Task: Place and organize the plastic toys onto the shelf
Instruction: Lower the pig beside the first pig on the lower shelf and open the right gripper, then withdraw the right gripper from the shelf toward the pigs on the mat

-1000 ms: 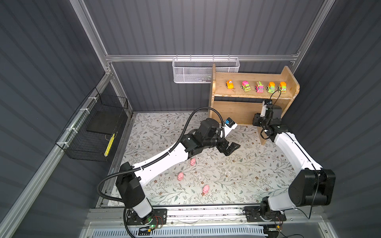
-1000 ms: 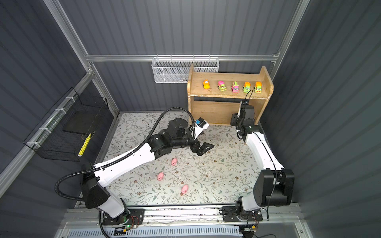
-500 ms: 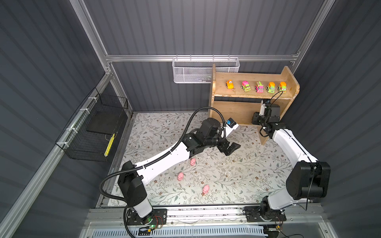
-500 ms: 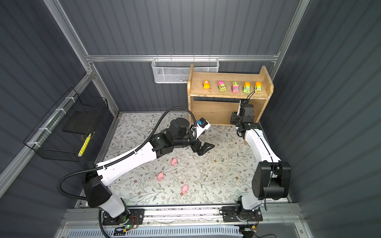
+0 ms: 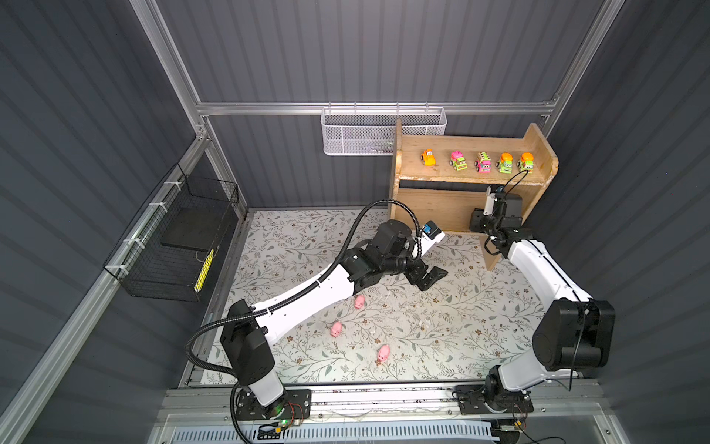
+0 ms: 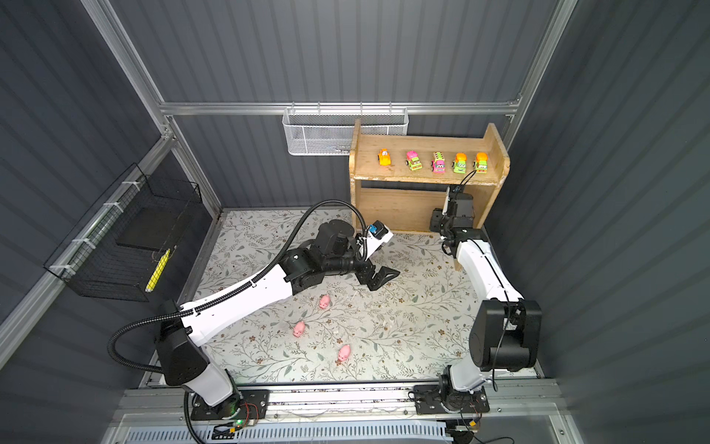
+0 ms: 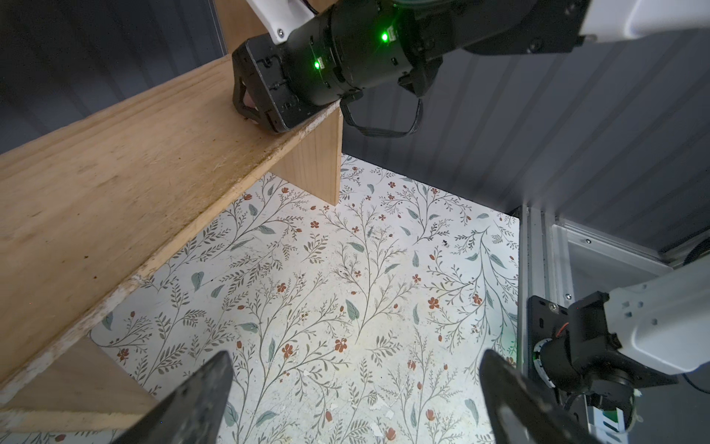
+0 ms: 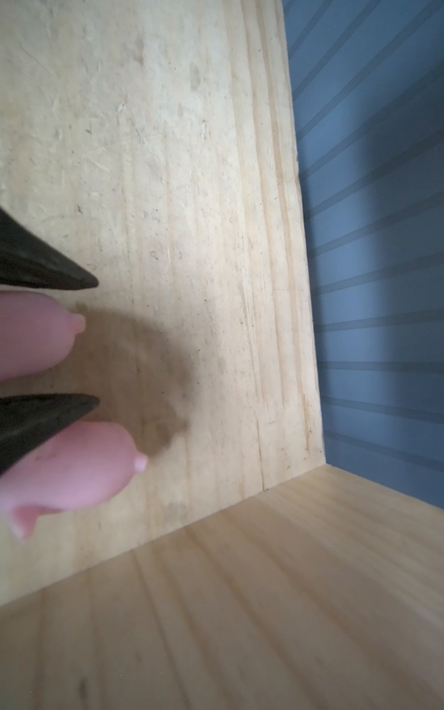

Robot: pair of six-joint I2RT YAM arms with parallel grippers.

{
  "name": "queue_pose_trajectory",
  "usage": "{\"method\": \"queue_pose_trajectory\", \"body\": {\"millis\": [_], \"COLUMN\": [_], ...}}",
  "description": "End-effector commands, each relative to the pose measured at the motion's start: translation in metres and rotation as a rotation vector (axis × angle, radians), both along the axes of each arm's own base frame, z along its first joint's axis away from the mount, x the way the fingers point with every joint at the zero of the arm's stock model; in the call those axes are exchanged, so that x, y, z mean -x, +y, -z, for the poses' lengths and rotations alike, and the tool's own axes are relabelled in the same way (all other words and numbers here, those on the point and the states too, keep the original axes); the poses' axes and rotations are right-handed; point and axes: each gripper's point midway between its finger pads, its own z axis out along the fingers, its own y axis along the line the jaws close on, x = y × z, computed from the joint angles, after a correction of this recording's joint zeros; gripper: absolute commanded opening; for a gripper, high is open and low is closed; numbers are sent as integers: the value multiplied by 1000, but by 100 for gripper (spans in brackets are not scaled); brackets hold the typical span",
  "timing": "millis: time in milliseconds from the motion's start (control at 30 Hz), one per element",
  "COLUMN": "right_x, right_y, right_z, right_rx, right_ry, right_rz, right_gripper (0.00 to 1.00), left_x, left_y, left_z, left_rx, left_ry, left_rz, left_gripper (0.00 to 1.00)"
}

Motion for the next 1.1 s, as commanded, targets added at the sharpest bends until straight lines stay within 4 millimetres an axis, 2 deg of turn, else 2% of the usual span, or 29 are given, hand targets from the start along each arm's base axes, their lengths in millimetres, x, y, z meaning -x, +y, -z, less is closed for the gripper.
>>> {"method": "queue_pose_trajectory", "body": {"millis": [0, 433, 767, 933, 967, 1067], "right_x": [-5, 11, 47, 73, 80, 98], "right_y": [-2, 7, 14, 18, 20, 23], "right_z": [-19, -42, -40, -32, -30, -22], "right_rx": [-8, -62, -106, -134, -136, -154], "right_ry": [-48, -97, -84, -72, -69, -56], "right_rz": [9, -18, -19, -22, -22, -22], "right_gripper": [48, 54, 57, 57, 58, 58], "left_x": [-7, -4, 9, 18, 21, 27], "left_y": [-1, 9, 26, 40, 45, 56], "left_z": [0, -10, -12, -4, 11, 25], "left_rx": [-22, -12, 12, 7, -16, -24], "left_ry": [-18, -38, -1, 37, 60, 94], "left_rz": [-9, -24, -43, -63, -67, -88], "left_gripper": [100, 100, 100, 100, 100, 100]}}
